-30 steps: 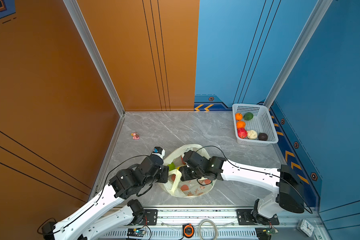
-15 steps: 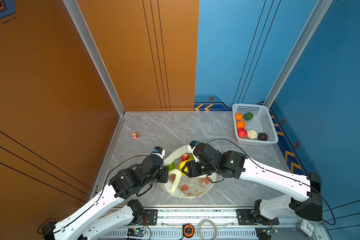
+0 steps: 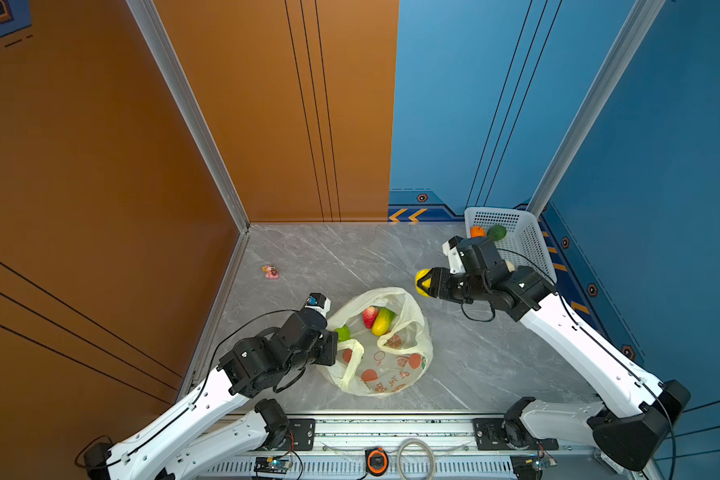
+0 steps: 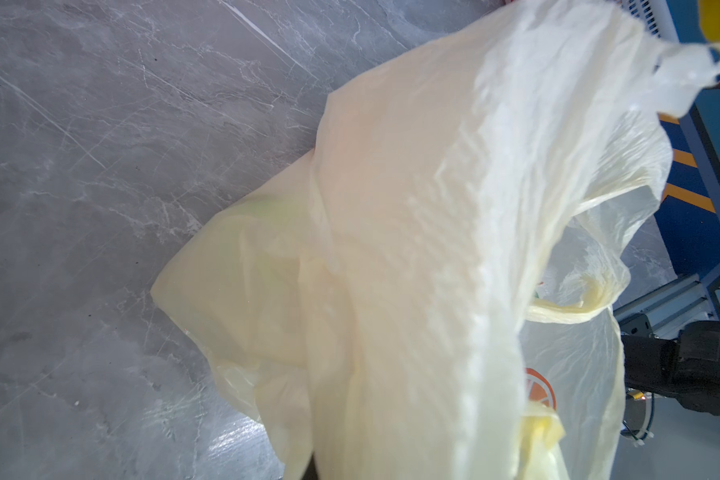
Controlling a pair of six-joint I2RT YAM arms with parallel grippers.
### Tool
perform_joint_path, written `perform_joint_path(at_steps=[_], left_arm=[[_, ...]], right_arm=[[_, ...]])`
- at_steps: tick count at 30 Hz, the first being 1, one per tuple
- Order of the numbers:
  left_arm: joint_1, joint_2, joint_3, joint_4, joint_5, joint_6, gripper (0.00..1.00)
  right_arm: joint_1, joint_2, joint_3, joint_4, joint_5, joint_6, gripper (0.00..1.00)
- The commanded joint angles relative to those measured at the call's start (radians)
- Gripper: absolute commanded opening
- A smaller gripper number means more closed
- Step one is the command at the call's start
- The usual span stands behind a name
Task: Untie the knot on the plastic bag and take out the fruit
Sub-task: 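Lift the yellow fruit out of the bag and carry it to the basket, then lower the yellow fruit into the white basket and open the right gripper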
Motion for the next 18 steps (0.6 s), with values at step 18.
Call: perform_joint_path(at_steps=[18], left_arm=[[0.008,0.009,0.035,0.003,-0.026,0.014,0.00]], right_arm=[[-0.616,0.326,0.163,0.119,0.045,-0.210,0.42]])
